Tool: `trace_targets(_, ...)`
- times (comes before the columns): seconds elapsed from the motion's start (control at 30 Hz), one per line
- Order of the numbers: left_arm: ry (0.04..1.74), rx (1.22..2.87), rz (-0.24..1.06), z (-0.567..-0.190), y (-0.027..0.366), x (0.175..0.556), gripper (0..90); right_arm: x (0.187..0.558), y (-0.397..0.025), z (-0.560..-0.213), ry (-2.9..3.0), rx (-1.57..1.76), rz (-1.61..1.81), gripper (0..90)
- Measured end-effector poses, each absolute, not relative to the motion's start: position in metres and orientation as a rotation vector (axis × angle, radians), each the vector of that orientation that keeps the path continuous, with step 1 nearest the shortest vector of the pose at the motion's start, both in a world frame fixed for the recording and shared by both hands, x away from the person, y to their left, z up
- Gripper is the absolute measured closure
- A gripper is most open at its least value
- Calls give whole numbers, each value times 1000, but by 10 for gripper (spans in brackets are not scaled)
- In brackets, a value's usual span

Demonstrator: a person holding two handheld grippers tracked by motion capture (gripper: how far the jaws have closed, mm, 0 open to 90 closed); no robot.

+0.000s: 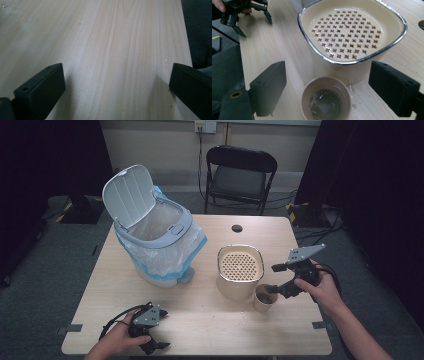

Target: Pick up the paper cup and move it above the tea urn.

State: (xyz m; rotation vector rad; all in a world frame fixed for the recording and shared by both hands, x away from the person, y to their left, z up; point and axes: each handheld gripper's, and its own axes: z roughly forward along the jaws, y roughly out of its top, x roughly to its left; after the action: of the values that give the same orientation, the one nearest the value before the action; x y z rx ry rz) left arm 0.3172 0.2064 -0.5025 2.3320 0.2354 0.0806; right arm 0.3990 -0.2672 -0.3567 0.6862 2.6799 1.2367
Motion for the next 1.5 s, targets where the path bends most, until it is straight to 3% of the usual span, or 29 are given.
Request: trace_targets(1.5,243,2328,84,-503,206,317,0,373,-320,-400,2641,811,1263,144)
